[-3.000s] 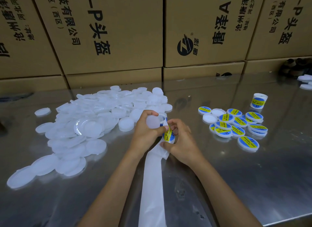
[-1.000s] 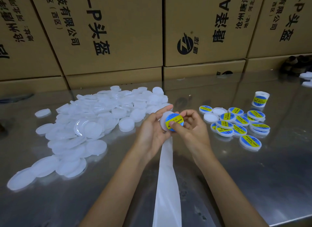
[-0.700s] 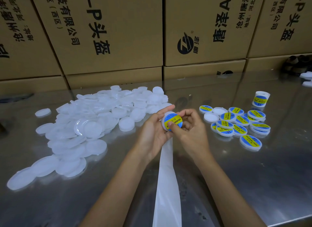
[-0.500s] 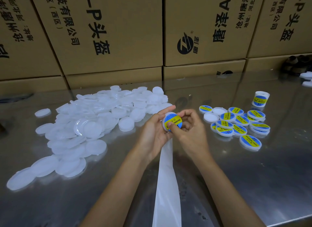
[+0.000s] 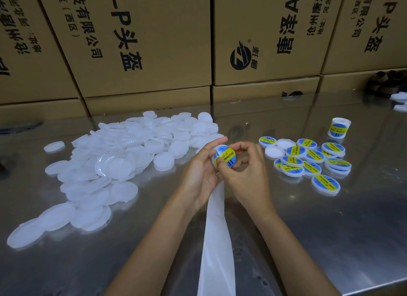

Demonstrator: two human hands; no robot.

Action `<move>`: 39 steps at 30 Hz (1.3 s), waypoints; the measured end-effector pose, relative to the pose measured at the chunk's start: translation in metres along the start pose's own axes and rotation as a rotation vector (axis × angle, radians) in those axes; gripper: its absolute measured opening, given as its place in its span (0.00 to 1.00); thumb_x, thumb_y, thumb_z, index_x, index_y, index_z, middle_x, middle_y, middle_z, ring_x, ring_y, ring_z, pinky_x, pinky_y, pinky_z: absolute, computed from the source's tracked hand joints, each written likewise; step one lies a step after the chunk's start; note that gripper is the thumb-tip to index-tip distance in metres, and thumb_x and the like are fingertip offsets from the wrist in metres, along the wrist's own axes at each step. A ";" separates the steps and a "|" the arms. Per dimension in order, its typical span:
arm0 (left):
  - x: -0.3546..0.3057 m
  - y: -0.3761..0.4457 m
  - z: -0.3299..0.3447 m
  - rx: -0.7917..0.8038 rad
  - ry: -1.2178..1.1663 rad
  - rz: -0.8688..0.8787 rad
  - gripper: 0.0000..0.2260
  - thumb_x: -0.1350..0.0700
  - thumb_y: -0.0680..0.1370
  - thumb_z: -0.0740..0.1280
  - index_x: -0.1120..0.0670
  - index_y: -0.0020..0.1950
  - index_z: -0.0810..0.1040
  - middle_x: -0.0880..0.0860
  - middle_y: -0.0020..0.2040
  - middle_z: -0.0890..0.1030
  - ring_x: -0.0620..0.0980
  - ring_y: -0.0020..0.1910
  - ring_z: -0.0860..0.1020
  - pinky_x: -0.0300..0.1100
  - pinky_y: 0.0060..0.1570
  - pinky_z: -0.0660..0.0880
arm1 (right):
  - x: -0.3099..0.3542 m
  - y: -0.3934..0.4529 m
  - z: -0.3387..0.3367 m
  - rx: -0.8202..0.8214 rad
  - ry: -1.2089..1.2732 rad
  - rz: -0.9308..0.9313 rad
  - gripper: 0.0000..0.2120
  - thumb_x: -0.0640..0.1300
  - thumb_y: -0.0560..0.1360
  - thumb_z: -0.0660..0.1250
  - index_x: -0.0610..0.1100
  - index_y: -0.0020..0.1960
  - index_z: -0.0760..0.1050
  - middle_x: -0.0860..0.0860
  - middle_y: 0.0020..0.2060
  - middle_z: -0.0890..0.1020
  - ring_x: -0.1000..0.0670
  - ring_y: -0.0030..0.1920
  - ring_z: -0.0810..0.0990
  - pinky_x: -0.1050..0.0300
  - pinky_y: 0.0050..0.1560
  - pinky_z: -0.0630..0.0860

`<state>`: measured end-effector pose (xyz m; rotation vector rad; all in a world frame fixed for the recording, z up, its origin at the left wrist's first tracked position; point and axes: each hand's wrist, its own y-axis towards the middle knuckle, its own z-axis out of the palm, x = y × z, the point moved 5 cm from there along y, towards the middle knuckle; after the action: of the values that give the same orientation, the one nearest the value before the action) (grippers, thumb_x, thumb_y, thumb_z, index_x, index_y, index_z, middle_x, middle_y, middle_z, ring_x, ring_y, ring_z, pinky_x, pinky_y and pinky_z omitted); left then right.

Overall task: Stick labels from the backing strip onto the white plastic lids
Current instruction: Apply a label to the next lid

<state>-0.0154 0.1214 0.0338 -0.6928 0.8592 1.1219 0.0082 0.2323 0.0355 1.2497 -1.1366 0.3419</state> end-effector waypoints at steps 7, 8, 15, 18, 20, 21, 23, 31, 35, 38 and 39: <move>-0.006 -0.003 0.003 0.070 -0.106 0.012 0.19 0.61 0.83 0.52 0.60 0.71 0.73 0.60 0.65 0.81 0.60 0.66 0.78 0.47 0.59 0.77 | -0.010 -0.001 -0.002 0.043 -0.165 0.126 0.14 0.62 0.66 0.71 0.56 0.41 0.69 0.60 0.36 0.74 0.59 0.38 0.73 0.63 0.36 0.66; -0.007 -0.004 0.004 0.089 -0.097 0.017 0.19 0.60 0.83 0.52 0.60 0.71 0.73 0.59 0.64 0.81 0.59 0.63 0.79 0.46 0.57 0.78 | -0.010 -0.002 -0.001 0.059 -0.210 0.123 0.15 0.66 0.67 0.67 0.56 0.39 0.70 0.61 0.32 0.74 0.59 0.35 0.73 0.61 0.34 0.64; -0.008 -0.004 0.007 0.163 0.001 0.047 0.18 0.60 0.83 0.52 0.60 0.69 0.74 0.57 0.63 0.82 0.56 0.58 0.81 0.48 0.61 0.75 | -0.009 -0.006 0.003 0.111 -0.397 0.069 0.23 0.70 0.74 0.49 0.54 0.37 0.71 0.61 0.29 0.77 0.56 0.33 0.76 0.57 0.32 0.64; -0.010 -0.003 0.007 0.191 0.076 0.070 0.18 0.65 0.81 0.55 0.60 0.68 0.74 0.57 0.62 0.83 0.55 0.58 0.81 0.48 0.60 0.76 | -0.011 -0.005 0.002 0.089 -0.366 0.103 0.26 0.66 0.77 0.47 0.49 0.36 0.71 0.53 0.26 0.76 0.50 0.33 0.76 0.54 0.33 0.66; -0.010 -0.004 0.006 0.194 0.164 0.098 0.19 0.67 0.78 0.59 0.58 0.68 0.75 0.57 0.62 0.82 0.55 0.58 0.81 0.47 0.59 0.78 | -0.014 -0.004 0.001 0.077 -0.286 0.145 0.26 0.62 0.79 0.48 0.47 0.37 0.73 0.52 0.28 0.78 0.47 0.36 0.77 0.51 0.37 0.71; -0.011 -0.004 0.005 0.197 0.204 0.112 0.19 0.67 0.77 0.62 0.57 0.68 0.76 0.57 0.62 0.82 0.54 0.57 0.81 0.46 0.58 0.78 | -0.015 -0.003 0.001 0.079 -0.217 0.176 0.26 0.61 0.81 0.49 0.46 0.38 0.75 0.51 0.30 0.80 0.47 0.38 0.79 0.49 0.40 0.73; -0.013 -0.005 0.002 0.202 0.269 0.139 0.20 0.69 0.77 0.66 0.56 0.67 0.78 0.58 0.58 0.83 0.53 0.52 0.82 0.43 0.53 0.79 | -0.019 -0.002 0.002 0.088 -0.101 0.237 0.27 0.60 0.82 0.50 0.48 0.39 0.78 0.51 0.31 0.82 0.48 0.38 0.80 0.48 0.42 0.75; -0.017 -0.005 -0.008 0.017 0.482 0.233 0.18 0.66 0.70 0.78 0.53 0.57 0.83 0.55 0.47 0.87 0.55 0.48 0.86 0.37 0.44 0.79 | -0.028 0.001 0.003 0.141 0.170 0.445 0.33 0.64 0.82 0.48 0.52 0.29 0.79 0.54 0.22 0.76 0.58 0.25 0.74 0.67 0.29 0.69; -0.021 -0.005 -0.015 -0.108 0.373 0.270 0.14 0.66 0.70 0.77 0.53 0.52 0.84 0.57 0.43 0.87 0.54 0.40 0.86 0.38 0.38 0.80 | -0.021 0.000 0.007 0.206 0.144 0.321 0.26 0.62 0.81 0.56 0.48 0.35 0.80 0.51 0.28 0.79 0.61 0.31 0.75 0.65 0.35 0.72; -0.024 -0.007 -0.020 -0.205 0.332 0.295 0.10 0.65 0.71 0.77 0.55 0.49 0.84 0.56 0.42 0.87 0.51 0.38 0.86 0.39 0.36 0.81 | -0.016 -0.005 0.010 0.235 -0.034 0.189 0.25 0.68 0.76 0.58 0.46 0.38 0.75 0.56 0.28 0.75 0.59 0.31 0.71 0.65 0.32 0.67; -0.025 -0.007 -0.021 -0.238 0.333 0.305 0.08 0.65 0.71 0.77 0.55 0.48 0.84 0.56 0.42 0.87 0.51 0.38 0.86 0.39 0.35 0.81 | -0.016 -0.005 0.010 0.237 -0.090 0.172 0.25 0.68 0.75 0.58 0.46 0.37 0.73 0.57 0.27 0.73 0.58 0.30 0.69 0.63 0.31 0.66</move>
<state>-0.0185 0.0899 0.0447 -0.9875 1.1527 1.4203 0.0000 0.2274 0.0189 1.3875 -1.3129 0.5675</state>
